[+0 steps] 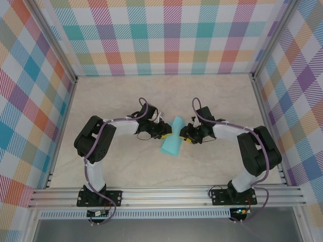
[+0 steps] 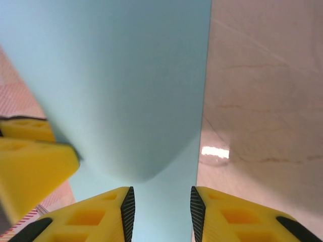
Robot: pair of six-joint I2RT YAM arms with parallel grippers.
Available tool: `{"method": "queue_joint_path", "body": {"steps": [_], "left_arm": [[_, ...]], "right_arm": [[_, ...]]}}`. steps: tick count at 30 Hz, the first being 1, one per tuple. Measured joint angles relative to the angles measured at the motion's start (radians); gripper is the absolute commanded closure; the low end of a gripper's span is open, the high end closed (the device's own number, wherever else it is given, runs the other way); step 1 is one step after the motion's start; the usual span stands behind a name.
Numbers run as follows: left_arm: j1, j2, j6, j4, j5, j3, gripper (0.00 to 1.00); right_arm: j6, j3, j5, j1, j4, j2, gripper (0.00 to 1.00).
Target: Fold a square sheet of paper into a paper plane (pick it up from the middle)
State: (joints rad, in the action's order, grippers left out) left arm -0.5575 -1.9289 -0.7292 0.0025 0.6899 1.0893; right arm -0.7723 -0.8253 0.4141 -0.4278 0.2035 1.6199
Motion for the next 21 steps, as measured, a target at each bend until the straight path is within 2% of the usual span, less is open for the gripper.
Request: {"method": "queue_joint_path", "body": {"steps": [5, 7, 11, 21], "left_arm": [[0.000, -0.020, 0.000, 0.001, 0.001, 0.015, 0.79], [0.002, -0.020, 0.000, 0.000, 0.001, 0.015, 0.72], [0.004, -0.020, -0.003, 0.000, -0.002, 0.015, 0.67], [0.014, -0.017, 0.027, -0.002, 0.007, 0.015, 0.56]], "right_arm": [[0.011, 0.037, -0.023, -0.014, 0.013, -0.108, 0.48], [0.025, 0.042, -0.051, -0.038, 0.032, -0.154, 0.44], [0.045, 0.042, -0.112, -0.099, 0.053, -0.222, 0.42], [0.051, 0.051, -0.154, -0.154, 0.060, -0.226, 0.38]]}}
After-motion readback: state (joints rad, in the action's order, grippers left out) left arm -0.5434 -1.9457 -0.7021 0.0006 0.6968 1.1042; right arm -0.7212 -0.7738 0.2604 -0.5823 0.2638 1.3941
